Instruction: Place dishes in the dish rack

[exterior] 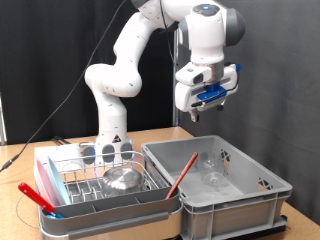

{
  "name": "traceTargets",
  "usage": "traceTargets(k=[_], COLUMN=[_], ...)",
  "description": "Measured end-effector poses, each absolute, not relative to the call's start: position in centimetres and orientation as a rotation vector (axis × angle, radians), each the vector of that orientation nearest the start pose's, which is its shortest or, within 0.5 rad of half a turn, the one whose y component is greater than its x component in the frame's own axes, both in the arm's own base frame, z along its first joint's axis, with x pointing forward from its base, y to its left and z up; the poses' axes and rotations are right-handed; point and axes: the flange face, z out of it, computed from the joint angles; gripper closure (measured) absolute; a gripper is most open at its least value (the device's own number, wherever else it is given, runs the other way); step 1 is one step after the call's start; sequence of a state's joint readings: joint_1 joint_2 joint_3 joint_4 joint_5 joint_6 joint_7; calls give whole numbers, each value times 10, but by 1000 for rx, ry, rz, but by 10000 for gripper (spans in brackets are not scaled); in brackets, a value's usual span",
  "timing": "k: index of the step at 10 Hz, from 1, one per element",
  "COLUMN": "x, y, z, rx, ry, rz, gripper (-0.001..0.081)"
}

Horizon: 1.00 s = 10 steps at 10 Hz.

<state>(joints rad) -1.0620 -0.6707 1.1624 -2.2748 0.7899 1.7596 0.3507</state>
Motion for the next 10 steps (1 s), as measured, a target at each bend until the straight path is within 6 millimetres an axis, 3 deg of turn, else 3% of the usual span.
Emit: traceTargets(k=[2, 4, 6, 10], x=[437, 432, 433, 433], y=[153, 162, 162, 169], z=[413, 405, 403, 368], rx=[-2783, -2683, -2664, -2453], ry=[1237, 1508, 1507, 1881], rz=[244, 161, 166, 56], gripper=[-3, -3, -3, -3])
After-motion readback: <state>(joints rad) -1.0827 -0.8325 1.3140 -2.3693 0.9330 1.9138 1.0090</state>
